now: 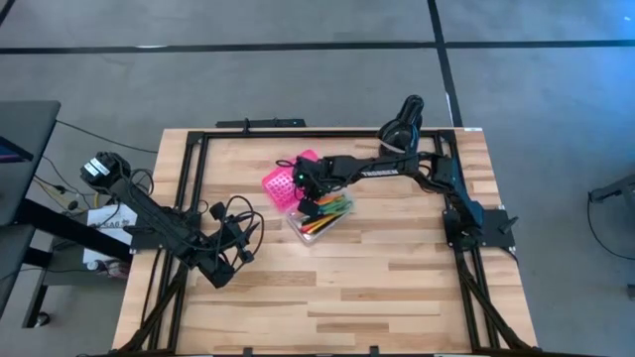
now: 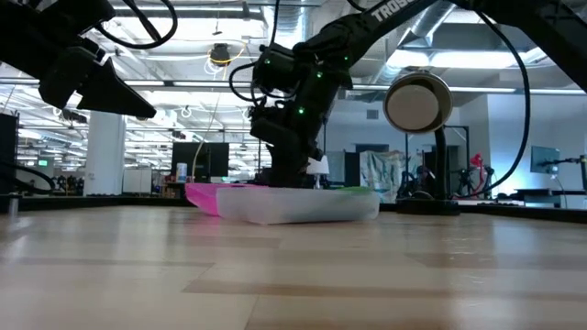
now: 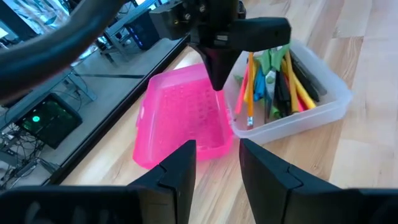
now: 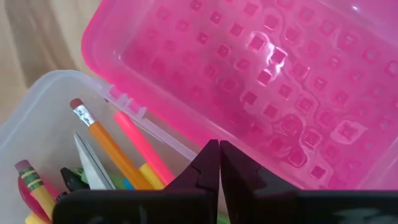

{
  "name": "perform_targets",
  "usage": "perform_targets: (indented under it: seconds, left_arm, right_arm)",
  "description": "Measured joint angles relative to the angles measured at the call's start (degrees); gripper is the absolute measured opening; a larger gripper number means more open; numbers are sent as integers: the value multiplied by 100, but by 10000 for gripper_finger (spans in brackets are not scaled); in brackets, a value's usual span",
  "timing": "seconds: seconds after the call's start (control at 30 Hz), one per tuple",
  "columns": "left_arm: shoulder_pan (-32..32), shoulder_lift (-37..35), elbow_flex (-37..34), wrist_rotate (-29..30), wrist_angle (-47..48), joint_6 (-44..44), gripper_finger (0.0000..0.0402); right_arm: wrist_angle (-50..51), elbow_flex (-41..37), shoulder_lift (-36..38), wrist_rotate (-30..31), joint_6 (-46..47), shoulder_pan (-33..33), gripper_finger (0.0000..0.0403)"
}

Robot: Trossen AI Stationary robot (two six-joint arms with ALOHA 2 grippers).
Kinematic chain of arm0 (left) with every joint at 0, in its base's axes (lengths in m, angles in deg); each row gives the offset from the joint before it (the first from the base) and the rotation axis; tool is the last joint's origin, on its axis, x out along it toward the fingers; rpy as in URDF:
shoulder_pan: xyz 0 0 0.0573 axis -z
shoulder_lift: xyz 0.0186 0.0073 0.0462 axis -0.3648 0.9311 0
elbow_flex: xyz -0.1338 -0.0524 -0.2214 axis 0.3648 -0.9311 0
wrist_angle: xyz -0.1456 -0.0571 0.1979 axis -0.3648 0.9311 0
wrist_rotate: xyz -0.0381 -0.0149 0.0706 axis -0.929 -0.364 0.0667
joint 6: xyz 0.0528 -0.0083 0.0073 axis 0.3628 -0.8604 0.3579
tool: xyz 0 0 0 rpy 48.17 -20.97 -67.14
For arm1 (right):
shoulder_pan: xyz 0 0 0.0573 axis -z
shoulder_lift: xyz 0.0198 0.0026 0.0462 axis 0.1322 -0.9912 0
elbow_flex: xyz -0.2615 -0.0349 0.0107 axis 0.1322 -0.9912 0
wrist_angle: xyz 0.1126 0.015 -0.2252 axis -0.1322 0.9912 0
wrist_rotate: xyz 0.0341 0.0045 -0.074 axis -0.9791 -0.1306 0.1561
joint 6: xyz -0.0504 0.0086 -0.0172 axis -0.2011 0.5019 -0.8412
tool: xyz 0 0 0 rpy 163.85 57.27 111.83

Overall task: Pick & place school supplies into a supply box
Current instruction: Move the pink supply box to the center of the table

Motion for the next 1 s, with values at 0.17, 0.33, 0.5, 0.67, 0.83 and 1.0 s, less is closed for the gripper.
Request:
perform_targets:
  seconds: [0.17, 0.33, 0.5, 0.67, 0.83, 1.0]
  left_arm:
    - [1, 0, 0, -95, 0, 0, 118]
    - [0, 0, 0, -100, 0, 0, 118]
    - [2, 0, 0, -108, 0, 0, 118]
    - [0, 0, 0, -118, 0, 0, 118]
    - [1, 0, 0, -124, 0, 0, 118]
    - [0, 0, 0, -124, -2, 0, 118]
  right_arm:
    - [112, 2, 2, 2, -2, -205, 8]
    - [233, 3, 2, 6, -7, -452, 8]
    - [444, -18, -22, -8, 0, -710, 8]
    - [679, -36, -64, -44, -2, -938, 8]
    - [696, -35, -49, 461, 1, -1070, 8]
    - [690, -24, 26, 551, 4, -1057, 8]
